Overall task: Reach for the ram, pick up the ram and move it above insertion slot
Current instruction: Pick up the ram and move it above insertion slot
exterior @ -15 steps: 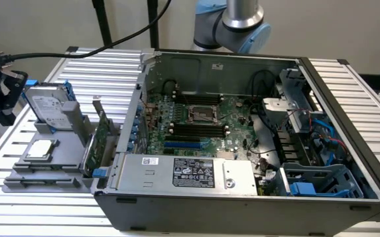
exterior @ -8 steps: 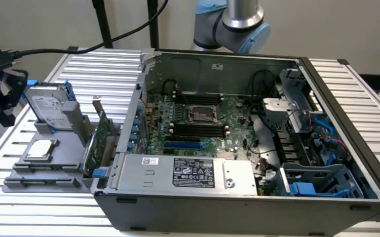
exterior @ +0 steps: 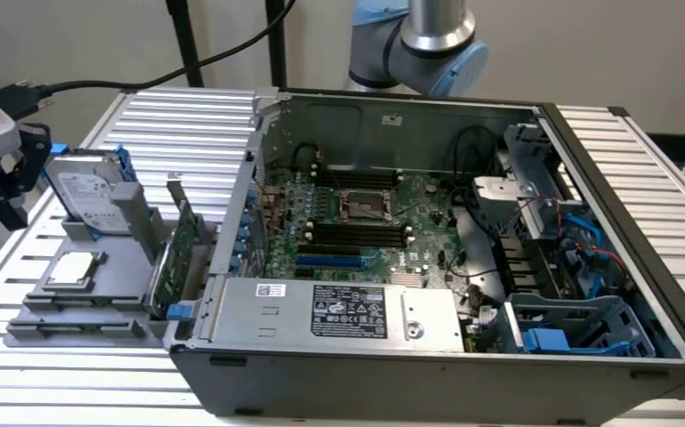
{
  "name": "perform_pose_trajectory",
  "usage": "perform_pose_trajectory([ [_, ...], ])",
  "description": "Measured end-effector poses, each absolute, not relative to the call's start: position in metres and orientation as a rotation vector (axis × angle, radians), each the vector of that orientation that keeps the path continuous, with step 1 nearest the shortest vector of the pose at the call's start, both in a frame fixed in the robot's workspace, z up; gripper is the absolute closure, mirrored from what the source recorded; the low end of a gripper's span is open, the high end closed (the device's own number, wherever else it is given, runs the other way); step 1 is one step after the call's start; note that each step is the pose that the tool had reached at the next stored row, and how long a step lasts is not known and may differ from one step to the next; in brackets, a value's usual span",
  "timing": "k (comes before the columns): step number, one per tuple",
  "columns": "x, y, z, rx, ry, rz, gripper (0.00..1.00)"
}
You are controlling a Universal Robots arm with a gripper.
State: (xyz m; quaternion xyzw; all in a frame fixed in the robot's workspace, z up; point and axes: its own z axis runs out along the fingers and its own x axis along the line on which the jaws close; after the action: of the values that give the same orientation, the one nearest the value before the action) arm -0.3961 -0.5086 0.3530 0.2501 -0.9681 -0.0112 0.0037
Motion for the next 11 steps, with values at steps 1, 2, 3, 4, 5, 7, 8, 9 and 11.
perform_pose_trajectory([
  [1, -0.3961, -0.5086, 0.3527, 0.811, -3.027, -0.035, 0.89],
  [2, -0.3961, -0.5086, 0.3525, 0.840, -3.019, -0.035, 0.89],
  [3, -0.3961, -0.5086, 0.3522, 0.867, -3.011, -0.035, 0.89],
  [4, -0.3961, -0.5086, 0.3519, 0.894, -3.003, -0.035, 0.89],
  [5, -0.3961, -0.5086, 0.3516, 0.921, -2.995, -0.034, 0.89],
  [7, -0.3961, -0.5086, 0.3510, 0.974, -2.977, -0.034, 0.89],
  [8, -0.3961, -0.5086, 0.3507, 1.001, -2.968, -0.034, 0.89],
  [9, -0.3961, -0.5086, 0.3504, 1.029, -2.958, -0.034, 0.89],
  [11, -0.3961, -0.5086, 0.3498, 1.082, -2.939, -0.034, 0.89],
])
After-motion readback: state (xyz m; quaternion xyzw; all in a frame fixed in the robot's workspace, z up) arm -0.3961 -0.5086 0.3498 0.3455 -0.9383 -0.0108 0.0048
